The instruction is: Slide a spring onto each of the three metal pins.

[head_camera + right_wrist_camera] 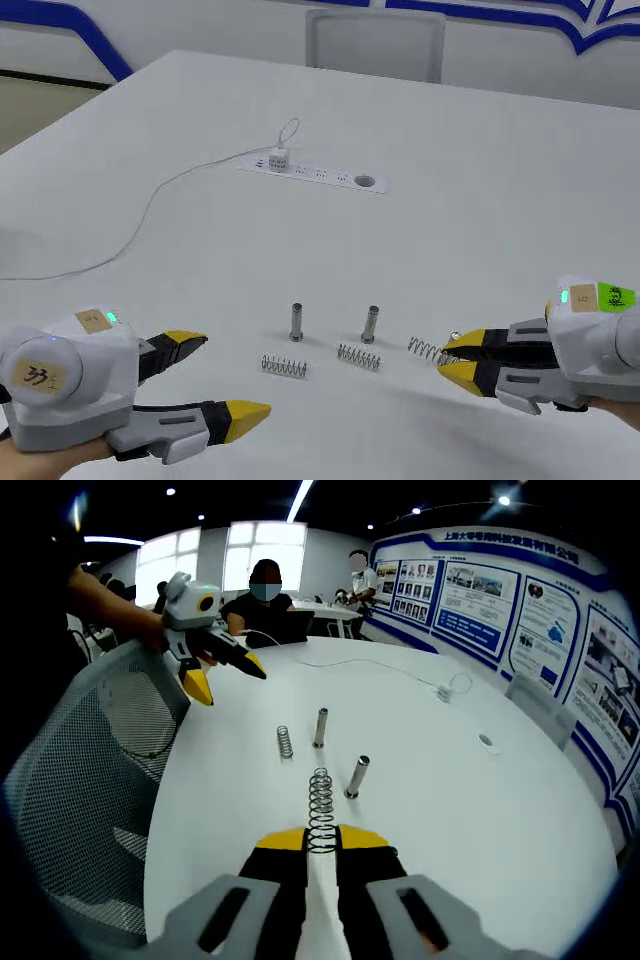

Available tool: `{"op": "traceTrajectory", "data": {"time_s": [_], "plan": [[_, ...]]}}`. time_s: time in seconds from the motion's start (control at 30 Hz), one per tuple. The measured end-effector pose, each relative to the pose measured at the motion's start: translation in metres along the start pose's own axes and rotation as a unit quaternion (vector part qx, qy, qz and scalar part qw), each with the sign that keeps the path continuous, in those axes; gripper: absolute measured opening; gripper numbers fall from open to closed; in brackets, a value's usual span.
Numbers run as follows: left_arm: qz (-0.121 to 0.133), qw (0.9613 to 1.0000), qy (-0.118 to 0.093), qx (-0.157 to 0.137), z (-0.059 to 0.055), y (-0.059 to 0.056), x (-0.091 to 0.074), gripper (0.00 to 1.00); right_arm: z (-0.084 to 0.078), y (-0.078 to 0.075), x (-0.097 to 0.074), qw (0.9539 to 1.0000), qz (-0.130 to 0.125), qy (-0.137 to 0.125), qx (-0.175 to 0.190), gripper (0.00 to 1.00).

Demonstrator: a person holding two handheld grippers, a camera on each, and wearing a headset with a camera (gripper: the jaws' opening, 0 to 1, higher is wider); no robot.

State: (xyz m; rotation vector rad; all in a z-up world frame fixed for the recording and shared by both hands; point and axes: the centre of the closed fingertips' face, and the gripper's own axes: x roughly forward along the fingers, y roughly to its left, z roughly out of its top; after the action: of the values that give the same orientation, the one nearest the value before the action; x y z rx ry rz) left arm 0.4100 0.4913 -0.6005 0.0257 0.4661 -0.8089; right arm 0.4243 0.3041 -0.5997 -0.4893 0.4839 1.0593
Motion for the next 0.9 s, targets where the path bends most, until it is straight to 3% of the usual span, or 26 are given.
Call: {"op": "traceTrajectory", "data": {"time_s": [0.07, 0.17, 0.23, 0.27, 0.43, 0.6, 0.9], "plan": [[-0.011, 0.9997, -0.019, -0.008, 0.013, -0.004, 0.000, 0.70, 0.005, 0.001, -0.003, 1.0000, 0.004, 0.000, -0.005, 0.10], [-0.026, 0.9991, -0.028, 0.017, 0.030, -0.012, 0.004, 0.68, 0.014, 0.003, -0.008, 0.9999, 0.011, -0.008, -0.008, 0.10], [-0.054, 0.9974, -0.029, 0.036, 0.042, -0.026, 0.008, 0.65, 0.021, 0.006, -0.009, 0.9997, 0.016, -0.011, -0.011, 0.10], [-0.067, 0.9959, -0.039, 0.047, 0.052, -0.033, 0.011, 0.62, 0.025, 0.007, -0.010, 0.9996, 0.018, -0.015, -0.014, 0.10], [-0.106, 0.9892, -0.055, 0.084, 0.079, -0.060, 0.021, 0.60, 0.044, 0.017, -0.007, 0.9986, 0.036, -0.030, -0.023, 0.10], [-0.147, 0.9801, -0.044, 0.126, 0.084, -0.081, 0.030, 0.55, 0.063, 0.033, -0.003, 0.9961, 0.063, -0.038, -0.049, 0.10], [-0.178, 0.9739, -0.037, 0.136, 0.082, -0.099, 0.034, 0.51, 0.080, 0.054, -0.001, 0.9898, 0.104, -0.048, -0.084, 0.10]]}}
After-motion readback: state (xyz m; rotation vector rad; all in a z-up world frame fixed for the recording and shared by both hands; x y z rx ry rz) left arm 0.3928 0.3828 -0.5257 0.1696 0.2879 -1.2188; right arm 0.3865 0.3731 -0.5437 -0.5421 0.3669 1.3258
